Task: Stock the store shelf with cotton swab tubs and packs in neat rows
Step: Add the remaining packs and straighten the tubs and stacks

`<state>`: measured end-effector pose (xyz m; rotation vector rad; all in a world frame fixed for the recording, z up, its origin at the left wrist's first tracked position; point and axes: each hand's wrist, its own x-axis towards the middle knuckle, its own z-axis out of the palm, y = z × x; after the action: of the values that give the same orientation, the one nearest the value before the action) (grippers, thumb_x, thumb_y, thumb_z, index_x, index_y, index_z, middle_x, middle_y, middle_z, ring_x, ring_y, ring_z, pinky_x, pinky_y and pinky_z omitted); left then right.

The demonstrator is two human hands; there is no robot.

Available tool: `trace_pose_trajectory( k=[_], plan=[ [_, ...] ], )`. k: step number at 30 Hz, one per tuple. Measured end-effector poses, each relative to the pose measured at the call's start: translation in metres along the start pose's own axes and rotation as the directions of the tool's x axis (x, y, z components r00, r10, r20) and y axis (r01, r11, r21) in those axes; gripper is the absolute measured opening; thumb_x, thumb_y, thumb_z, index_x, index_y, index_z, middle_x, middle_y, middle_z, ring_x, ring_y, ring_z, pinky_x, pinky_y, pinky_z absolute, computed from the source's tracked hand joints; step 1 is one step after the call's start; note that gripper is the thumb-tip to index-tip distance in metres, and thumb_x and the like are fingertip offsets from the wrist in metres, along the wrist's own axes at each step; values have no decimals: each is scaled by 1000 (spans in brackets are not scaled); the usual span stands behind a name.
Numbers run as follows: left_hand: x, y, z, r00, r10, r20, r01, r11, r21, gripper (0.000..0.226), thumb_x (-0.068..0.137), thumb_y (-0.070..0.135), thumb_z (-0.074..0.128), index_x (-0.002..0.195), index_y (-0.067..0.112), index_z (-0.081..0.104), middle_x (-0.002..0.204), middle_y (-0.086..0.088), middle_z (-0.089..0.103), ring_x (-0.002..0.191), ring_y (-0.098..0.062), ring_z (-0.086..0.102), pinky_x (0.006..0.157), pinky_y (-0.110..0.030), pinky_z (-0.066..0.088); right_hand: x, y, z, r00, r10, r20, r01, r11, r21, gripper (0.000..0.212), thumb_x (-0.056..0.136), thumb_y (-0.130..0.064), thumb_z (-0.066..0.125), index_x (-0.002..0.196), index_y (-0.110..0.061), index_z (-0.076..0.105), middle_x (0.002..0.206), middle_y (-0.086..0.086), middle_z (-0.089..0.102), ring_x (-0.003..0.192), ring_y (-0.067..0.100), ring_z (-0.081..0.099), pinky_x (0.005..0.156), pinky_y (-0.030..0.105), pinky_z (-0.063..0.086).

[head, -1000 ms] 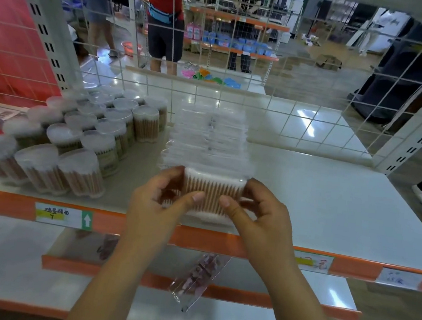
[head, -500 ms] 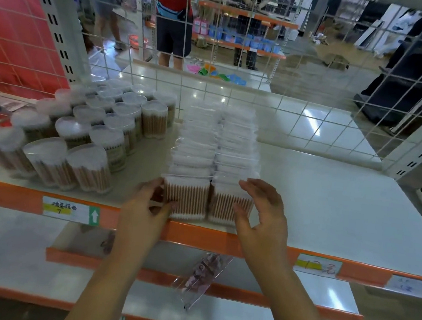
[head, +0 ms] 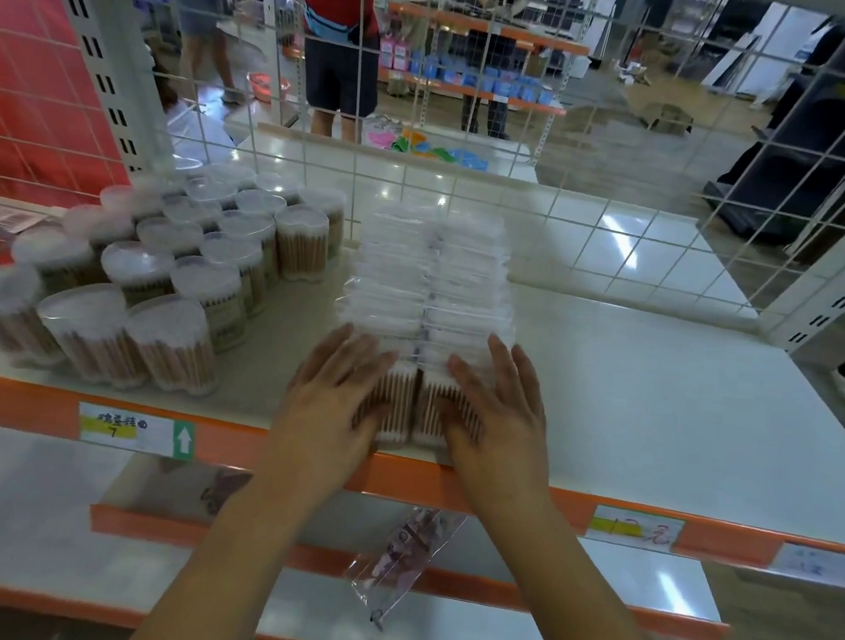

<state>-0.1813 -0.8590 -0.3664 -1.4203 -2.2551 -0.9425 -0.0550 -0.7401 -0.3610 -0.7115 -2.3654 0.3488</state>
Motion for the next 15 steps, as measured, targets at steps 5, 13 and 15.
trace_pose_trajectory(
  k=[5, 13, 15],
  plan=[
    [0, 3, -2, 999, 11, -42, -12, 1000, -20, 44, 63, 10, 68, 106, 0, 68, 103, -15, 66, 108, -23, 42, 98, -25, 30, 2, -7, 1, 999, 30, 38, -28, 998, -52, 47, 83, -37, 39, 118, -16, 64, 135, 17, 50, 124, 46, 42, 94, 54, 37],
    [3, 3, -6, 997, 38, -64, -42, 997, -62, 38, 75, 21, 52, 102, -1, 68, 100, -13, 66, 103, -23, 44, 97, -21, 31, 5, -18, -6, 978, 124, 169, -124, 992, -10, 67, 82, -50, 19, 135, -22, 48, 152, 3, 28, 141, 33, 13, 111, 47, 19],
    [3, 4, -6, 998, 39, -43, -41, 998, -43, 37, 76, 20, 51, 103, 0, 68, 101, -13, 65, 103, -23, 44, 95, -28, 36, 4, -17, -6, 982, 116, 150, -115, 993, -12, 69, 80, -51, 17, 134, -24, 49, 150, 4, 31, 141, 34, 16, 110, 51, 17]
  ],
)
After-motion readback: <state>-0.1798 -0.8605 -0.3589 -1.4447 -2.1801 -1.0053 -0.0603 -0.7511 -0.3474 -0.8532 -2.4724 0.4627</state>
